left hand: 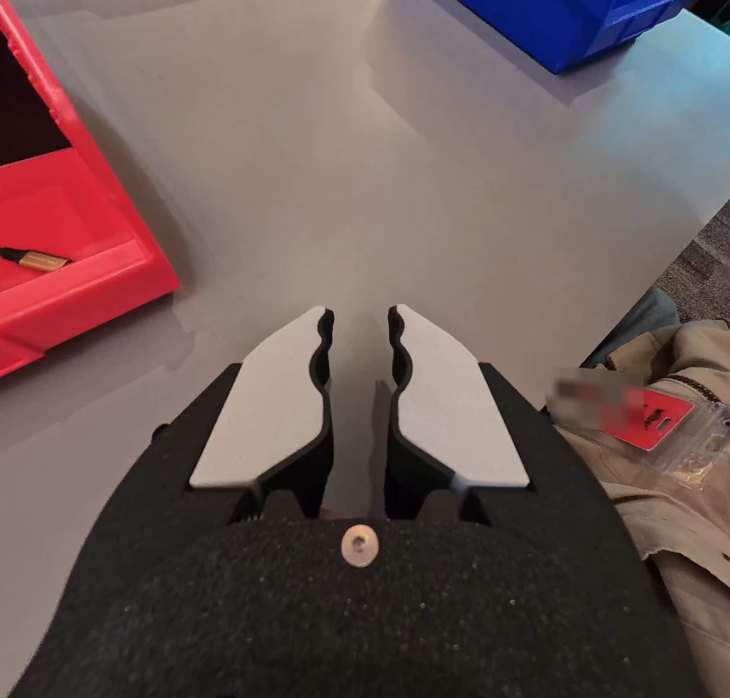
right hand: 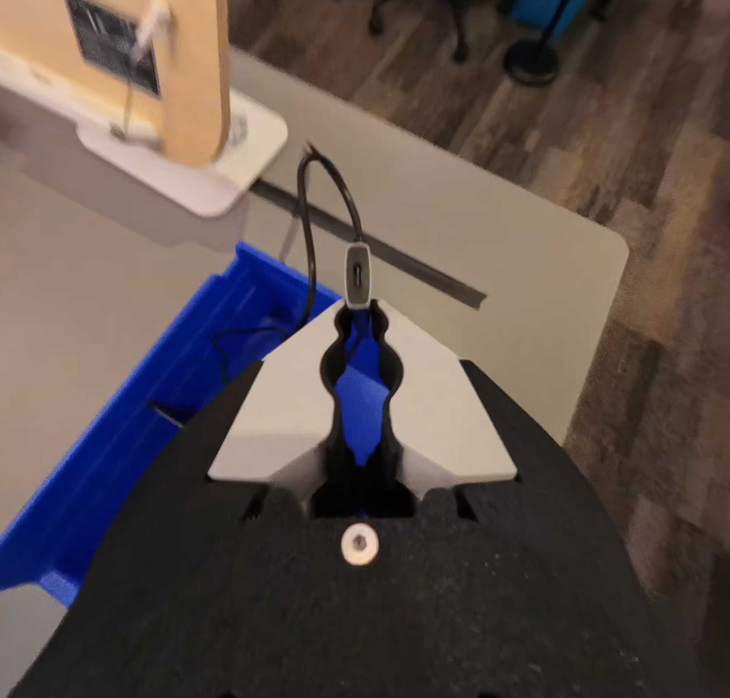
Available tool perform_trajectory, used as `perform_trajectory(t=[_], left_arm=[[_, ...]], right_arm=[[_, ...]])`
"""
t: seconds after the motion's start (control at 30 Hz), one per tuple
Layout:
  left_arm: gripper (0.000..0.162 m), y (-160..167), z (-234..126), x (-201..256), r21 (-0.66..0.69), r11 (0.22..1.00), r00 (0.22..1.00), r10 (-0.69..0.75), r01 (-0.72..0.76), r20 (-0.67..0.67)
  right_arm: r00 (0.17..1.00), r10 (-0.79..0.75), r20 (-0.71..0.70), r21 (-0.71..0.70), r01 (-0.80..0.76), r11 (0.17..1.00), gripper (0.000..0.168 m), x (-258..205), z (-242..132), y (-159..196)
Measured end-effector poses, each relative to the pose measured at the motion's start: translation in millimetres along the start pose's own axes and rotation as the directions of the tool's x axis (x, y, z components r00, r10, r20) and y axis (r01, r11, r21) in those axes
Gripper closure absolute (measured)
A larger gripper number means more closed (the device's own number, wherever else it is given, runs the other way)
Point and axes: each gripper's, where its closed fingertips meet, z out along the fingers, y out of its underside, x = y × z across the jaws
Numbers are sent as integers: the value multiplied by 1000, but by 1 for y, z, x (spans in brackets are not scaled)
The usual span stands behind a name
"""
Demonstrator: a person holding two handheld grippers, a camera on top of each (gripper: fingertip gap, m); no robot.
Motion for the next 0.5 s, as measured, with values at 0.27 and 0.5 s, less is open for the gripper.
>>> perform_trajectory(t=[0.27, 0.5], left_arm=[[135, 3, 3, -5, -13, 1000, 1000, -20, 20, 5], [135, 7, 7, -3, -33, 999, 1000, -5, 5, 4]], right_arm=[[983, -63, 172, 467, -26, 884, 160, 4, -70, -63], [897, -139, 420, 564, -138, 814, 161, -13, -114, -69]])
